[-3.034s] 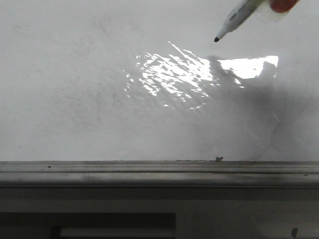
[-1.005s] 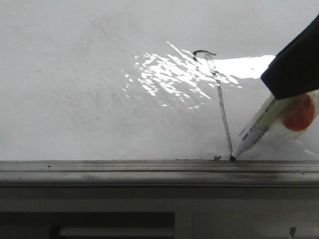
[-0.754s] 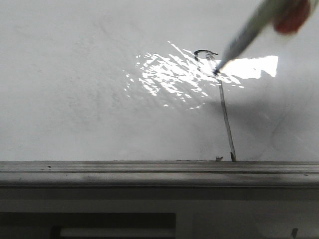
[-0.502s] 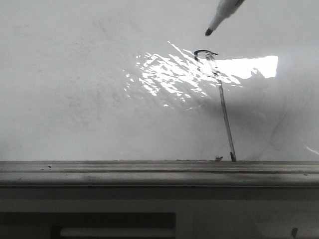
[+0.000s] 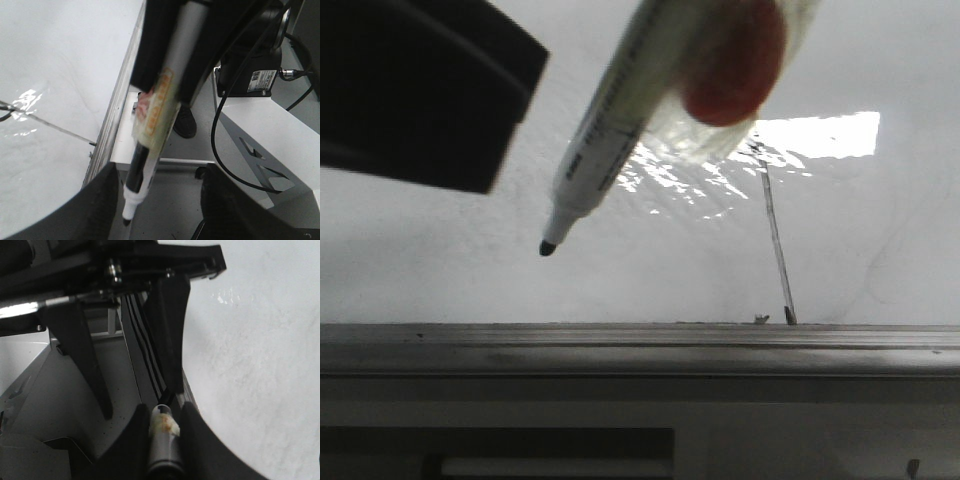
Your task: Write number 9 on whiteboard
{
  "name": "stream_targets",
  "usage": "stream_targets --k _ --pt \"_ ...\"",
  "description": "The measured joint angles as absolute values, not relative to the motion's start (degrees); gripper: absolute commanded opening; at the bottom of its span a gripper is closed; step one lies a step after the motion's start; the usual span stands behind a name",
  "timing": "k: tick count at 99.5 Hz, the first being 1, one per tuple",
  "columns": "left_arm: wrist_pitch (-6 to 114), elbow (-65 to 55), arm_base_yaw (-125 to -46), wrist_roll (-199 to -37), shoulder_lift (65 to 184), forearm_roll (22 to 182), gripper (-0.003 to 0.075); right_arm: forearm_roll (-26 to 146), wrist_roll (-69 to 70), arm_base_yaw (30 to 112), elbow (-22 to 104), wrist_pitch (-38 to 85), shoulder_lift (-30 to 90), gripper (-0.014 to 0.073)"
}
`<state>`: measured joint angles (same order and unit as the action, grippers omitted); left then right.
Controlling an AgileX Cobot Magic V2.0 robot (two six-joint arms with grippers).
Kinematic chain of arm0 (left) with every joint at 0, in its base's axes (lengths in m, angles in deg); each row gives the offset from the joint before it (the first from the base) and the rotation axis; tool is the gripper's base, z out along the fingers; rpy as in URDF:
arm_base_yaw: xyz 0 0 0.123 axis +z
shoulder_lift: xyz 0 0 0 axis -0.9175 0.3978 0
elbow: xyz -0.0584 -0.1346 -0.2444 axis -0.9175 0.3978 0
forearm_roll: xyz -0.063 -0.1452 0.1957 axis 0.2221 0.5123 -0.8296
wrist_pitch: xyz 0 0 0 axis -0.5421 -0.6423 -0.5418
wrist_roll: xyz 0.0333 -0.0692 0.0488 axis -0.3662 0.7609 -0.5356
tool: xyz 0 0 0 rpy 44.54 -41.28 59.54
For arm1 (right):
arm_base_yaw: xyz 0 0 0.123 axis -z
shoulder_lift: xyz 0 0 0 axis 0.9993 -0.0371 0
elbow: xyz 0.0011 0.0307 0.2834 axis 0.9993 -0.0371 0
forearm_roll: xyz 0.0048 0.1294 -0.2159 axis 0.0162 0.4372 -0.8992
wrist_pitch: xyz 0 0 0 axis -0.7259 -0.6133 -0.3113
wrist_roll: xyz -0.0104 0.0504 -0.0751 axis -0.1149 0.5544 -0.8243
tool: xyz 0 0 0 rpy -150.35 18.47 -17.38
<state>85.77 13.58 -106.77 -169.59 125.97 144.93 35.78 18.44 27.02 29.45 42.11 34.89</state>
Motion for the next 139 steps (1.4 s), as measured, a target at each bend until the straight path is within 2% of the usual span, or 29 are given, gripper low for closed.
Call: stream_targets --k 9,16,23,34,75,80,87,102,110,117,124,129,139 --pt "83.09 13.58 -108.63 -171.24 127.38 146.98 0.0341 35.78 18.44 26.92 29.45 41.89 34.89 -0.0064" --pt "81.52 13.58 -109.01 -171.77 127.96 148.18 0.0287 35.78 18.28 26.92 29.45 41.77 34.89 -0.0064" --pt "79.84 13.58 -109.12 -171.89 128.19 149.39 0.019 35.78 18.14 26.92 29.45 41.64 34.89 -0.0064" --pt "79.14 13.58 -109.25 -172.09 128.31 150.24 -0.0025 35.41 18.03 26.92 29.45 41.35 34.89 -0.0064" --pt "82.55 13.58 -109.47 -174.59 131.58 149.26 -0.002 36.75 18.32 26.92 29.2 43.44 34.46 -0.0044" --pt "82.55 13.58 -109.47 -174.59 131.58 149.26 -0.002 36.75 18.41 26.92 29.2 43.44 34.46 -0.0002" --pt "82.55 13.48 -109.47 -174.59 131.58 149.26 -0.002 36.61 18.41 26.92 29.2 43.44 34.46 0.0108" --pt "83.96 13.48 -109.47 -173.24 131.67 149.18 -0.002 34.84 18.68 27.84 29.59 42.23 35.31 0.042" --pt "83.96 13.48 -109.47 -171.42 131.67 148.9 -0.002 34.48 18.68 29.29 30.61 42.1 37.47 0.0484" --pt "83.85 13.48 -109.47 -169.57 131.67 148.48 -0.002 33.94 18.68 30.86 31.82 42.32 39.99 0.0456" --pt "83.02 13.48 -109.47 -165.79 131.67 147.66 -0.002 33.53 18.68 32.47 33.05 42.67 42.93 0.0365" --pt "81.91 13.48 -109.47 -163.06 131.67 147.42 -0.002 33.29 18.68 33.59 33.71 42.68 45.2 0.0259" --pt "76.08 13.48 -109.47 -153.88 131.67 147.3 -0.002 33.19 18.68 35.83 34.19 42.93 49.62 -0.0031"
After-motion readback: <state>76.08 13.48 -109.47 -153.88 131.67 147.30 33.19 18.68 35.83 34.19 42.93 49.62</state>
